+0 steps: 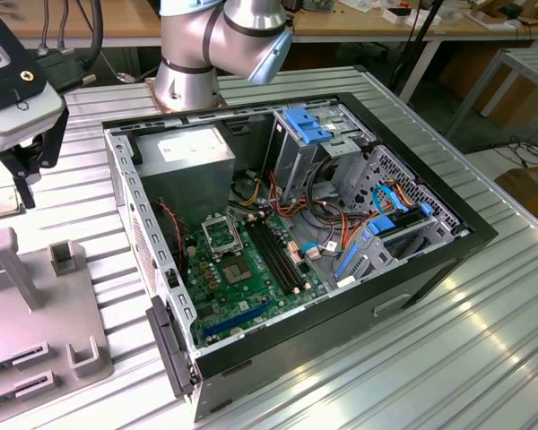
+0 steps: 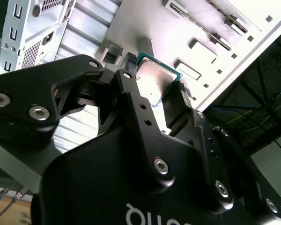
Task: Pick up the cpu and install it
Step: 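Pick up the cpu and move it towards the insertion slot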
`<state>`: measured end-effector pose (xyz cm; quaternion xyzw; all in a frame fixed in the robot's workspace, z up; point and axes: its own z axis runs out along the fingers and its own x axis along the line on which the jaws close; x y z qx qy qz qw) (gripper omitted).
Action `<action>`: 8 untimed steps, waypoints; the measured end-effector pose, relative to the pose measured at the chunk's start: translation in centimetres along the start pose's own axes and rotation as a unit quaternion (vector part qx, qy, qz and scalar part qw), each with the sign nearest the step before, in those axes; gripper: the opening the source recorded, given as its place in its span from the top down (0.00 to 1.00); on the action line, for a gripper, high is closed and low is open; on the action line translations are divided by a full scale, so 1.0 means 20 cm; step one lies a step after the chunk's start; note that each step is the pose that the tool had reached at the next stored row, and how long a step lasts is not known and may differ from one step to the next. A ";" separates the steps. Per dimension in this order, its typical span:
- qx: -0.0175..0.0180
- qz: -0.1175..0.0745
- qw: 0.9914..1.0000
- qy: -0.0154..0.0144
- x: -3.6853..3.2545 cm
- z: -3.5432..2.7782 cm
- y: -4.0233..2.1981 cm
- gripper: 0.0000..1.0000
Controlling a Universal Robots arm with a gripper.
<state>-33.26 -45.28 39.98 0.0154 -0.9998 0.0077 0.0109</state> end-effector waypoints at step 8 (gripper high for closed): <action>0.000 0.000 1.000 0.000 -0.049 -0.001 -0.001 0.53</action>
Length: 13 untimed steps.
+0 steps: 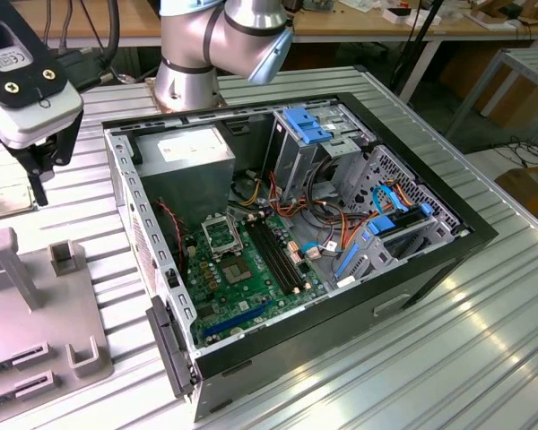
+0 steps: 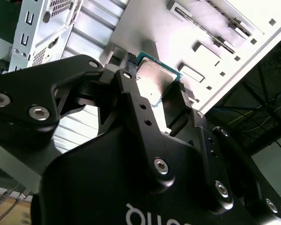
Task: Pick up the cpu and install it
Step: 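Pick up the cpu and move it towards the insertion slot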
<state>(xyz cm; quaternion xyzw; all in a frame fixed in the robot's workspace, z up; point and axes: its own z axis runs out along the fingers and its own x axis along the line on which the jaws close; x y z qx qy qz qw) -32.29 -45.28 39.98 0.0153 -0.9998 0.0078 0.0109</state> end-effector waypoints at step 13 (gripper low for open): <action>0.000 0.000 1.000 0.000 -0.061 -0.001 -0.002 0.53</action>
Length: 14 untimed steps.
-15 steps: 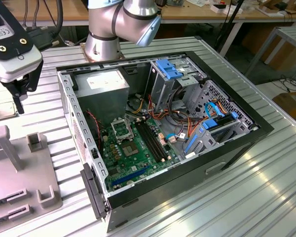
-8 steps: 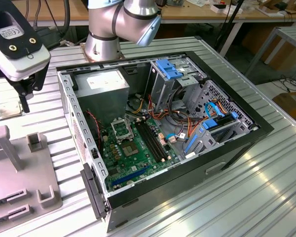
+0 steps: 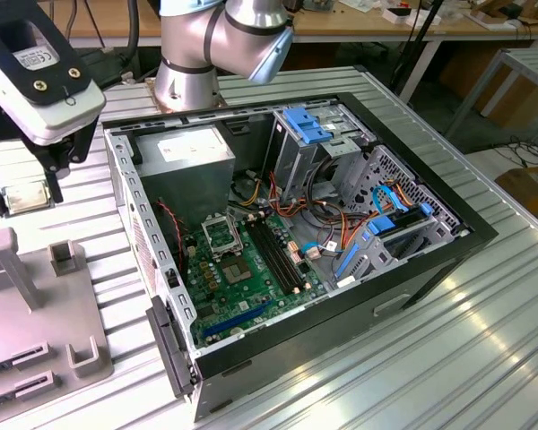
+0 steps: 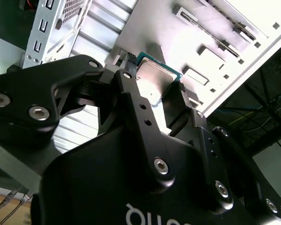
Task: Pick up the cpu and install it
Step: 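Pick up the cpu and move it towards the insertion slot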
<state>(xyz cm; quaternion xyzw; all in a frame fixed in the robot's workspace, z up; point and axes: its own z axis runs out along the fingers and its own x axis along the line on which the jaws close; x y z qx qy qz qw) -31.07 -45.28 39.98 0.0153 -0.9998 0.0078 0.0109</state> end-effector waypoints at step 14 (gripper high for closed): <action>0.000 0.000 1.000 0.000 -0.032 -0.001 -0.001 0.53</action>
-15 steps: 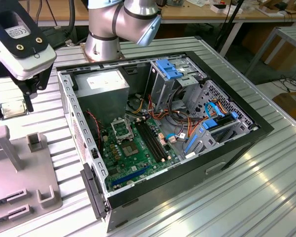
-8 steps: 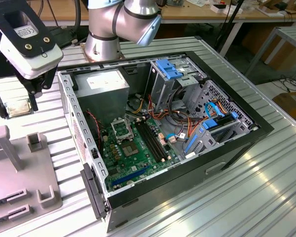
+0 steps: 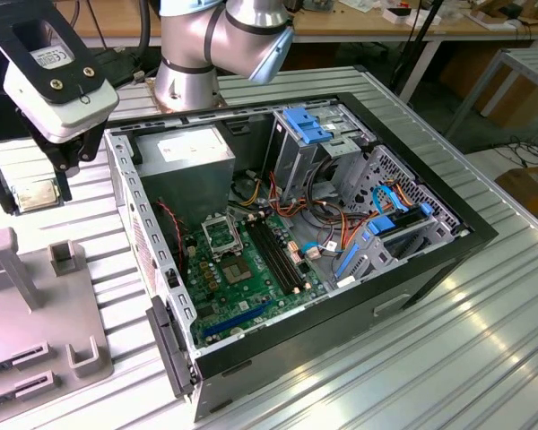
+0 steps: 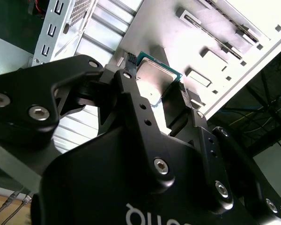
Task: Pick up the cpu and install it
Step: 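Pick up the cpu and move it towards the insertion slot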
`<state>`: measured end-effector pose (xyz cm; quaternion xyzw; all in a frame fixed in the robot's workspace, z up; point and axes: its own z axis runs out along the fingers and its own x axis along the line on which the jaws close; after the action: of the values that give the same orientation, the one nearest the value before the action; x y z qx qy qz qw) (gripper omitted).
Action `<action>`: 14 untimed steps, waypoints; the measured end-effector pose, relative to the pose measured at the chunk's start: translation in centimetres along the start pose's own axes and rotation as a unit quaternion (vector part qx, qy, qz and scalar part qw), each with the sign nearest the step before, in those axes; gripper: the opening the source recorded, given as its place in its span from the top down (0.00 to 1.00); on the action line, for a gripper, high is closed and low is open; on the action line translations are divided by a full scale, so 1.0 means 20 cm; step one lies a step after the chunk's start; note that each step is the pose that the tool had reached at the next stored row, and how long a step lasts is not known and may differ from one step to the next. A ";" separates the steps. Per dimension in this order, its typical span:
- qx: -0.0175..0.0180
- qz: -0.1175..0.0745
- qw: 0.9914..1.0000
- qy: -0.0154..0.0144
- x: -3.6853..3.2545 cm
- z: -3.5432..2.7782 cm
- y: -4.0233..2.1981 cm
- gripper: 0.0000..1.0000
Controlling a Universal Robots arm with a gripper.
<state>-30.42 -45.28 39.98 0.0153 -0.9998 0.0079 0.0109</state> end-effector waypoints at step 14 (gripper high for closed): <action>0.000 0.000 1.000 0.000 -0.037 -0.001 -0.001 0.53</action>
<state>-29.68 -45.28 39.98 0.0153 -0.9998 0.0079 0.0110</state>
